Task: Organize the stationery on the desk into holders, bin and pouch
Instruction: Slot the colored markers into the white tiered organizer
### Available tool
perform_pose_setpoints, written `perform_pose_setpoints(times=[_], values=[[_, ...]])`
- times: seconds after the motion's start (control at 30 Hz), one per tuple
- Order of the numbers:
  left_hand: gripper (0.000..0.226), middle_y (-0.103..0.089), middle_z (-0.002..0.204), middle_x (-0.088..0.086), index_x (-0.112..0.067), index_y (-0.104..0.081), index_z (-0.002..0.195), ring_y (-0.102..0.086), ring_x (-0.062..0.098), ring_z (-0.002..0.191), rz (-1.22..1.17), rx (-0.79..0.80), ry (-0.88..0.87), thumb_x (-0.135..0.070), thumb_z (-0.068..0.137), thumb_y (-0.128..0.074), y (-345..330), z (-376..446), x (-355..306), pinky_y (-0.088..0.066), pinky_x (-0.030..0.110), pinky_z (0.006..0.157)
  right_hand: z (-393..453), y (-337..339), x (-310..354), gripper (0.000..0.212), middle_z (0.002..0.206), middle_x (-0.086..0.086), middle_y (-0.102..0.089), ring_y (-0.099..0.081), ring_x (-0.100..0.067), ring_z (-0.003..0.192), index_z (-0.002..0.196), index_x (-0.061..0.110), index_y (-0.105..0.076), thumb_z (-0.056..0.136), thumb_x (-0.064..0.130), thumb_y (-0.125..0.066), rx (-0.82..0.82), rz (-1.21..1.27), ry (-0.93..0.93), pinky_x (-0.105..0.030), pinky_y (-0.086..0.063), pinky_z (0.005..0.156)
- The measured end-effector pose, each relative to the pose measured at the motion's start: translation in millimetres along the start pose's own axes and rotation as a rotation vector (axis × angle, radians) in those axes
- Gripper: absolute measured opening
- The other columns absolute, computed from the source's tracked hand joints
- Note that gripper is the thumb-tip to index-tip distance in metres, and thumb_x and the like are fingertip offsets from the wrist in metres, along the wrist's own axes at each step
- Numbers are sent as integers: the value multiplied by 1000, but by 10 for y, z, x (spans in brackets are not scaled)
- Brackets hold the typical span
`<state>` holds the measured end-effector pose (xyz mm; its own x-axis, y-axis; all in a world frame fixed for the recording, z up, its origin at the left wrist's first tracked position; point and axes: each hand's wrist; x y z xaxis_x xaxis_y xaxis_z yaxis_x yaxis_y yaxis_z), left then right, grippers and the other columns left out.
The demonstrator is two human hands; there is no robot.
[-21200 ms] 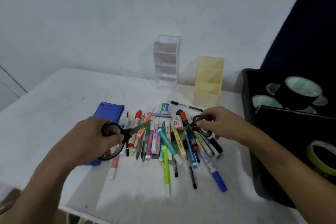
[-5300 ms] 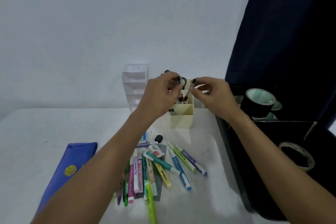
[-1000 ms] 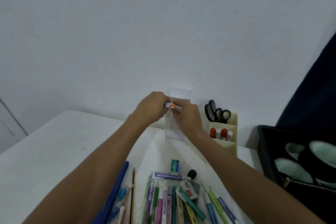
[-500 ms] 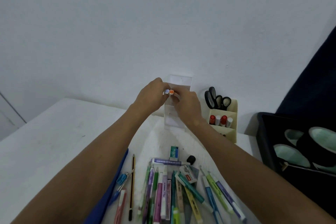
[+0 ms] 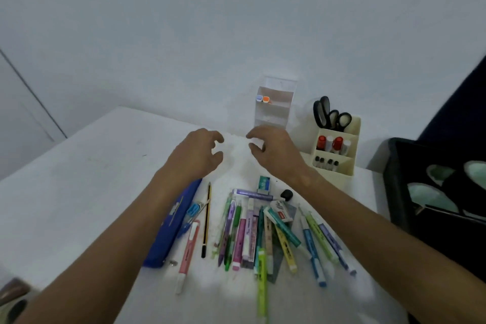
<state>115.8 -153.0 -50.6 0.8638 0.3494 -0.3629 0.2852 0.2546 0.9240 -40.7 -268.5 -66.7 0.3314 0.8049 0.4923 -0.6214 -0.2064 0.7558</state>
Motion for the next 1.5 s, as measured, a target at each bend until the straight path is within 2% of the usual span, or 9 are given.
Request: perform_pose_setpoints(times=[0.1, 0.27, 0.37, 0.7, 0.87, 1.0, 1.07, 1.3, 1.5], values=[[31, -65, 105, 1, -19, -62, 118, -51, 11, 84, 7, 99, 112, -28, 88, -61, -111, -326, 181, -40, 22, 76, -149, -116, 31, 22, 116, -5, -67, -60, -17, 92, 111, 11, -69, 90, 17, -62, 236, -19, 17, -19, -40, 87], [18, -65, 97, -3, -18, -65, 104, -58, 14, 86, 65, 279, 169, -29, 90, -61, -277, -736, 377, -39, 18, 69, -287, -329, 93, 32, 131, -3, -57, -49, -18, 120, 124, 14, -60, 94, 24, -57, 573, -130, 16, -28, -38, 101], [16, -62, 82, -4, -18, -64, 88, -58, 14, 73, 74, 318, 203, -34, 88, -63, -317, -874, 441, -40, 21, 58, -290, -470, 86, 38, 138, -4, -50, -44, -20, 127, 132, 13, -53, 96, 26, -53, 618, -231, 4, -33, -37, 103], [38, -58, 86, 0, -16, -62, 115, -57, 17, 71, 70, 333, 268, -29, 80, -70, -474, -1120, 378, -49, 29, 65, -234, -750, -25, 19, 112, -14, -61, -62, -30, 94, 108, 1, -61, 92, 8, -51, 656, -421, -31, -39, -54, 77], [43, -58, 98, -2, -20, -58, 126, -53, 6, 70, -50, 269, 268, -30, 84, -63, -267, -1001, 306, -40, 19, 62, -234, -612, 13, 30, 117, -13, -64, -61, -27, 103, 121, 4, -60, 96, 14, -46, 542, -242, -5, -38, -51, 89], [37, -63, 96, -4, -25, -61, 119, -55, 9, 73, -128, 122, 201, -29, 82, -65, 143, -729, 72, -41, 19, 67, -109, -270, 82, 31, 99, -2, -65, -58, 6, 59, 126, 15, -60, 97, 19, -49, 367, 81, 37, -12, -45, 70], [36, -64, 102, -4, -26, -61, 116, -58, 13, 75, -191, 39, 167, -27, 80, -66, 304, -563, -46, -44, 22, 71, -16, -80, 90, 30, 98, 2, -63, -55, 6, 56, 123, 16, -63, 95, 20, -54, 295, 168, -15, -5, -39, 62], [40, -68, 95, -6, -28, -62, 118, -68, 16, 79, -325, -161, -72, -30, 80, -72, 621, -2, -532, -57, 36, 80, 164, 706, 159, 31, 93, -8, -62, -57, -14, 57, 111, 15, -62, 95, 5, -39, 39, 562, -210, -24, -45, 45], [22, -65, 90, -9, -23, -65, 96, -68, 7, 73, -349, -295, -216, -26, 77, -77, 736, 343, -975, -47, 14, 65, 257, 1082, -2, 23, 97, -5, -63, -62, -11, 59, 114, 16, -63, 94, 11, -52, -132, 570, -236, -29, -55, 52]])
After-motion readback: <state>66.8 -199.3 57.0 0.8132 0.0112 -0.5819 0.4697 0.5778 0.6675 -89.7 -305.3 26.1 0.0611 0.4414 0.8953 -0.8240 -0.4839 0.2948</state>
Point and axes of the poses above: each hand's wrist, its own z-axis towards the middle knuckle, its own y-axis out of the back of the hand, x = y × z
